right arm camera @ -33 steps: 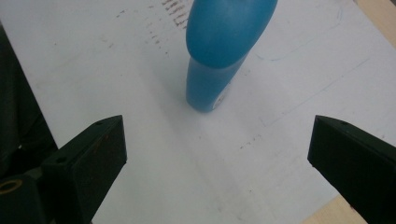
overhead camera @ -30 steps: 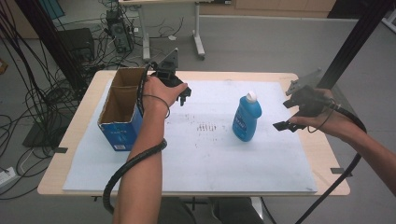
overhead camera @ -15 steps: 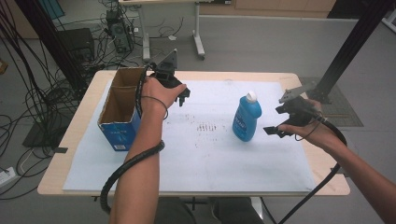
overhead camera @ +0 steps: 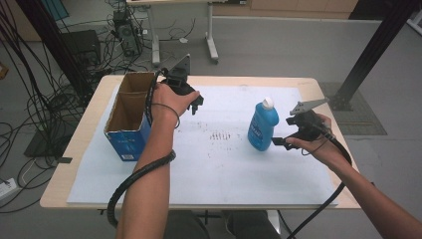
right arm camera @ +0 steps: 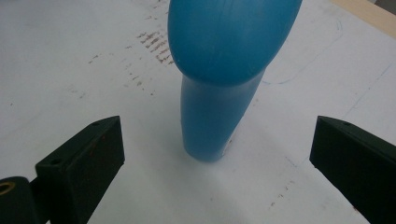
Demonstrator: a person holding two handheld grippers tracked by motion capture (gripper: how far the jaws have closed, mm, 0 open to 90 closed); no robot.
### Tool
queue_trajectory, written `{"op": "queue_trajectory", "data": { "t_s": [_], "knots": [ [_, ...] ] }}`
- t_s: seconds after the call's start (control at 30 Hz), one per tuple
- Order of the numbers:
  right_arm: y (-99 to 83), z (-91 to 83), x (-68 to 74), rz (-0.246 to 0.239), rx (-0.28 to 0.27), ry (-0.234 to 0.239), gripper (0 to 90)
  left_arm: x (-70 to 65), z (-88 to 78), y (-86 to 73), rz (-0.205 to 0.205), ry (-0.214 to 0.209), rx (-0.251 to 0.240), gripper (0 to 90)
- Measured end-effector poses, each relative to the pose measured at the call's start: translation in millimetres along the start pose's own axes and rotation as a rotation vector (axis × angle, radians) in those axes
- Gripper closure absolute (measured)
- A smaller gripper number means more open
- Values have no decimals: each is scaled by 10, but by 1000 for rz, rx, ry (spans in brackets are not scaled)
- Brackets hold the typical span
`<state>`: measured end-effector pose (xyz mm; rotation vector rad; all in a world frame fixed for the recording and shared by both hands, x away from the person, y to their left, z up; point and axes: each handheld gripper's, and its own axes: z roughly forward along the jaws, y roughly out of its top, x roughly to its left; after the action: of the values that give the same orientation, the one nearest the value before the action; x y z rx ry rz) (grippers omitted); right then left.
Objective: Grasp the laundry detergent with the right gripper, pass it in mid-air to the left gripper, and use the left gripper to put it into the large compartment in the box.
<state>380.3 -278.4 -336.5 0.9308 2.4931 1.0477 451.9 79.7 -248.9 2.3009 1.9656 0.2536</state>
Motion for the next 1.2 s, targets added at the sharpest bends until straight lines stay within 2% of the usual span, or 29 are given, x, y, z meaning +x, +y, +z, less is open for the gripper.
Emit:
{"op": "queue_trajectory", "data": {
  "t_s": [0.37, 0.53, 0.87, 1.2],
  "knots": [
    [-54, 167, 80, 34, -66, -36, 27, 7, 7, -10, 3, 1, 2, 60],
    [-78, 253, 102, 71, -100, -54, 26, 5, 10, -13, 8, 1, 5, 60],
    [-89, 401, 163, 81, -138, -67, 25, 15, 9, -4, 11, 3, 5, 60],
    [-100, 507, 173, 101, -186, -106, 22, 24, 16, 13, 16, 2, 8, 60]
  ]
}}
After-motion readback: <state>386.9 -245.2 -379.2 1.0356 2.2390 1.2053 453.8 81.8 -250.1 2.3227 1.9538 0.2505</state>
